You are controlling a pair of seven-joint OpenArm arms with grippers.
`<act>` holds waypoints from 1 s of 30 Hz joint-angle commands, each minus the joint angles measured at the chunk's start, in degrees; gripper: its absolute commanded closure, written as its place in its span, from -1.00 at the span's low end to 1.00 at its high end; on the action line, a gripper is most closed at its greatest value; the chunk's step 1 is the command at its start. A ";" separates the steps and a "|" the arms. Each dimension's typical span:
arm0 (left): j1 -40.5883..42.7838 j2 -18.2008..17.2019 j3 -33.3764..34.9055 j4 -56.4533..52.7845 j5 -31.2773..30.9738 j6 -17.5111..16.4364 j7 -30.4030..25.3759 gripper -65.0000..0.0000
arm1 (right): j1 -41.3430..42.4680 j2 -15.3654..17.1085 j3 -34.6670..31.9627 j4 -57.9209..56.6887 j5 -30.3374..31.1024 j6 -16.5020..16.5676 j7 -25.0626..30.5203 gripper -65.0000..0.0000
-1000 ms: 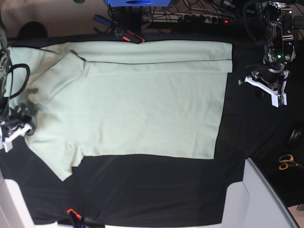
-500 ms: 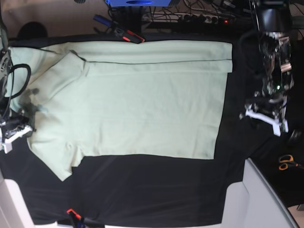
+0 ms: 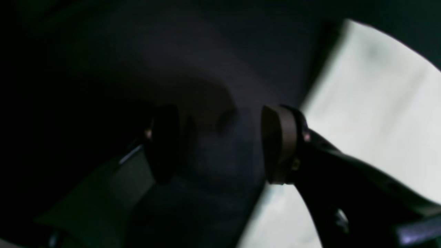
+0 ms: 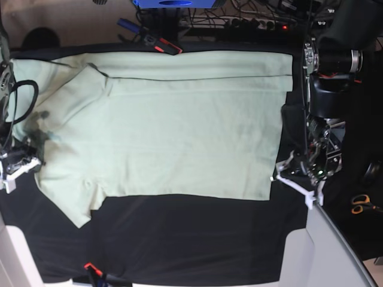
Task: Fold the T-shirt properly
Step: 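Grasp the hem corner with the left gripper and lift it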
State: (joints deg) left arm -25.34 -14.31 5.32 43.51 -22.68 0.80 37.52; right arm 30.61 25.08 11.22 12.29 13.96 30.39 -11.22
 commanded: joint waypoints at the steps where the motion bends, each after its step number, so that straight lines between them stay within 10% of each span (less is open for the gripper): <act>1: -1.87 -0.33 -0.27 0.67 -0.66 -0.23 -1.08 -0.17 | 1.43 1.16 0.07 0.76 0.51 0.42 1.07 0.91; 30: -7.76 6.53 0.61 -11.90 -5.24 -0.31 -1.34 -0.14 | 0.82 1.42 0.07 0.76 0.51 0.51 0.98 0.91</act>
State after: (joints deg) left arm -32.05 -8.08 5.85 31.27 -27.05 1.13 35.09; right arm 29.82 25.39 11.22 12.32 13.93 30.39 -11.40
